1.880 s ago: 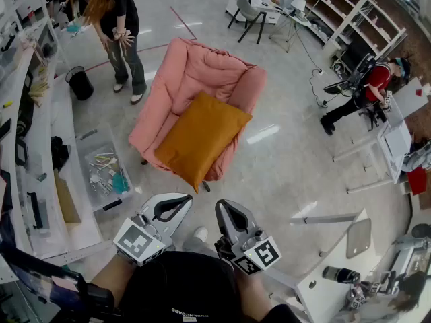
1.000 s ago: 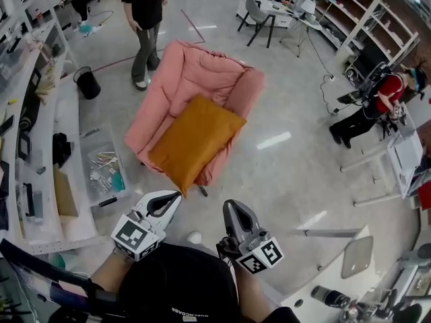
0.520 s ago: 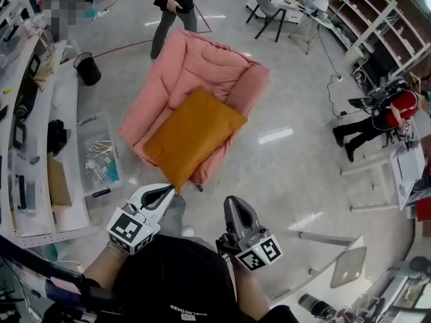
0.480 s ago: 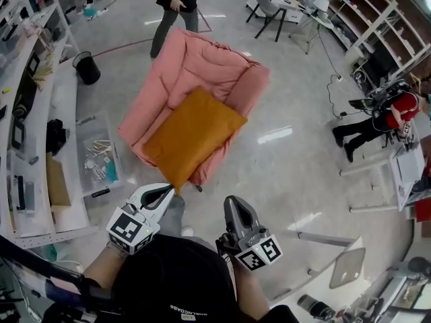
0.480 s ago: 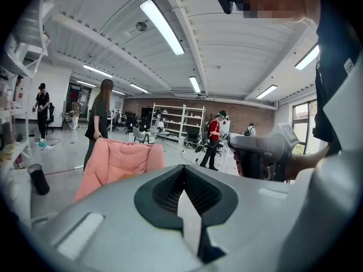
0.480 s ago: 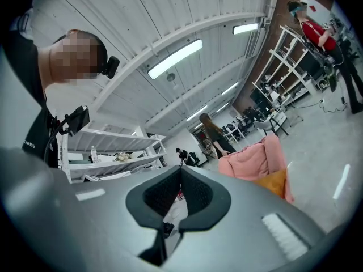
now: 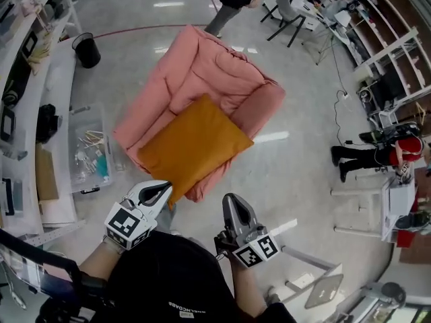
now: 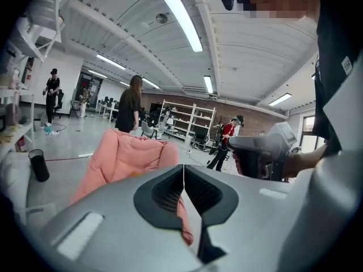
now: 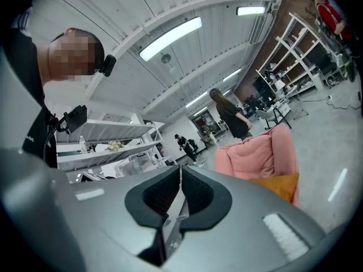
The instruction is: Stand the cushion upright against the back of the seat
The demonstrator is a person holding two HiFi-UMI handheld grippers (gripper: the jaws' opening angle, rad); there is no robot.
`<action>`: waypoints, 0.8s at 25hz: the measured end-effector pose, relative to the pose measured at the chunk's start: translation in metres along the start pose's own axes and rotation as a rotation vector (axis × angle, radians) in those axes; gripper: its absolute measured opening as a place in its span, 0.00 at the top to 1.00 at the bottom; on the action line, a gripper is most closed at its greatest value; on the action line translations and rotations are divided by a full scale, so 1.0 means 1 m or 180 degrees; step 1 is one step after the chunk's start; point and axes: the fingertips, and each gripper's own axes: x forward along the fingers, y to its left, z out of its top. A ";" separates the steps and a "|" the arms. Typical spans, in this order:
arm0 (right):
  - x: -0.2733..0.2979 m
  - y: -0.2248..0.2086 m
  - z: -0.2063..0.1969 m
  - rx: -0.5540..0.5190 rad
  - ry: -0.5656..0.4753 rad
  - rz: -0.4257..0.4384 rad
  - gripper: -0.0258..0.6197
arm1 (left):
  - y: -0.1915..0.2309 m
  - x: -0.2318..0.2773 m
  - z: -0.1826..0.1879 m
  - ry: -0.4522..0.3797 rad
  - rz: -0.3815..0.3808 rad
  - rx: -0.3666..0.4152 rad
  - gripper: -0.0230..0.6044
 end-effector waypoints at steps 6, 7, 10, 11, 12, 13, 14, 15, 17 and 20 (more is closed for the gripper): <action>0.074 -0.050 0.016 -0.0188 0.0290 -0.0124 0.92 | 0.074 0.032 0.001 0.0027 0.0185 -0.0308 0.87; 0.084 -0.058 0.020 -0.0229 0.0340 -0.0153 0.91 | 0.085 0.036 -0.002 0.0046 0.0228 -0.0360 0.86; 0.116 -0.084 0.028 -0.0386 0.0528 -0.0215 0.87 | 0.116 0.044 -0.021 0.0134 0.0377 -0.0546 0.81; 0.127 -0.091 0.028 -0.0446 0.0602 -0.0228 0.85 | 0.127 0.045 -0.031 0.0189 0.0424 -0.0610 0.79; 0.139 -0.099 0.027 -0.0507 0.0683 -0.0240 0.82 | 0.138 0.046 -0.042 0.0259 0.0463 -0.0682 0.76; 0.150 -0.107 0.026 -0.0572 0.0770 -0.0253 0.80 | 0.147 0.047 -0.053 0.0336 0.0491 -0.0772 0.73; 0.160 -0.115 0.025 -0.0641 0.0864 -0.0264 0.77 | 0.155 0.048 -0.064 0.0416 0.0509 -0.0881 0.70; 0.169 -0.124 0.025 -0.0712 0.0966 -0.0267 0.75 | 0.160 0.050 -0.074 0.0492 0.0522 -0.1001 0.66; 0.187 -0.143 0.026 -0.0825 0.1161 -0.0234 0.67 | 0.169 0.054 -0.090 0.0627 0.0559 -0.1190 0.60; 0.213 -0.173 0.021 -0.0910 0.1463 -0.0156 0.56 | 0.182 0.063 -0.115 0.0816 0.0659 -0.1299 0.53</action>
